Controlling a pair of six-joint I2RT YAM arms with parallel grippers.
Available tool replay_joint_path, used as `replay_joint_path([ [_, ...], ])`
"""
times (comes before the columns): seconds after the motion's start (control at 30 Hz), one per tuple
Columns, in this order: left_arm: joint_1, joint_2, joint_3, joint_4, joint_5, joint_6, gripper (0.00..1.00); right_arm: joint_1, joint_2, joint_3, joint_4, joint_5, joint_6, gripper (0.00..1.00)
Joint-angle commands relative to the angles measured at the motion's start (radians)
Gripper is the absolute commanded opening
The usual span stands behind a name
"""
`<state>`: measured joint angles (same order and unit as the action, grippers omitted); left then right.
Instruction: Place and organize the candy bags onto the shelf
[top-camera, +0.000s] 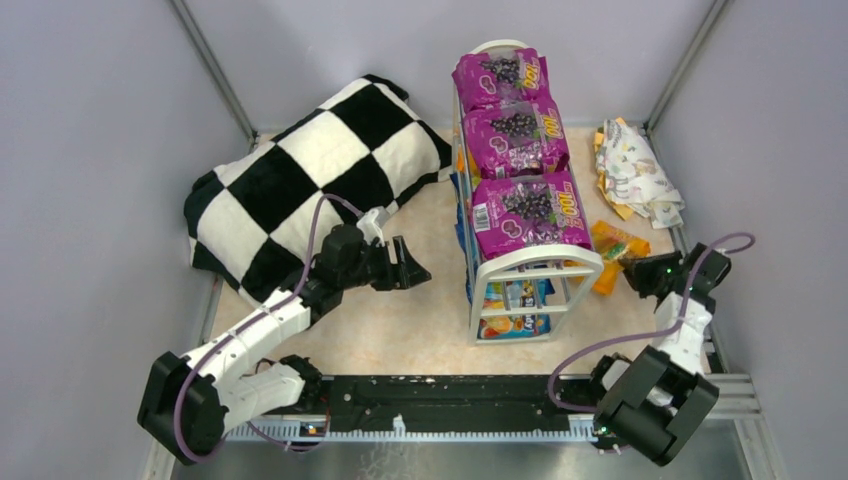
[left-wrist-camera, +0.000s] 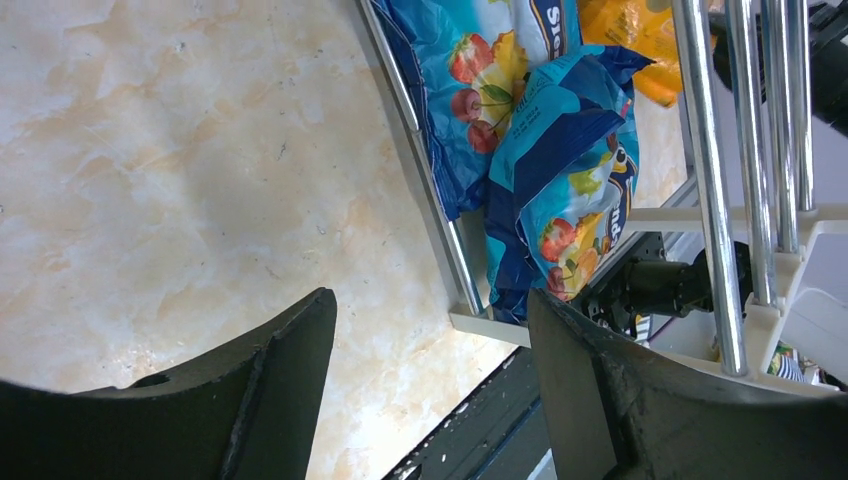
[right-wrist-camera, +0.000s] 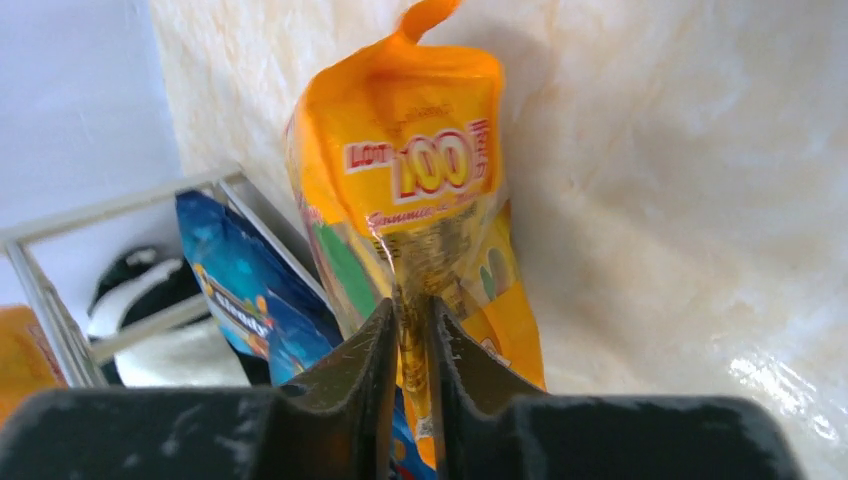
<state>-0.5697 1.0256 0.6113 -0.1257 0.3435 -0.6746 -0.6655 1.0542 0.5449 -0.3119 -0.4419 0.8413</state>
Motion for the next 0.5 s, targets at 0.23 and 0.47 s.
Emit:
replay_joint_path([
  [0.23,0.004,0.048,0.011,0.09,0.052,-0.021,0.77,0.27,-0.276,0.002,-0.257,-0.029,-0.101,0.41],
  [0.47,0.005,0.087,0.033,0.093,0.092,-0.02,0.76,0.268,-0.292,0.195,-0.488,0.154,-0.27,0.83],
])
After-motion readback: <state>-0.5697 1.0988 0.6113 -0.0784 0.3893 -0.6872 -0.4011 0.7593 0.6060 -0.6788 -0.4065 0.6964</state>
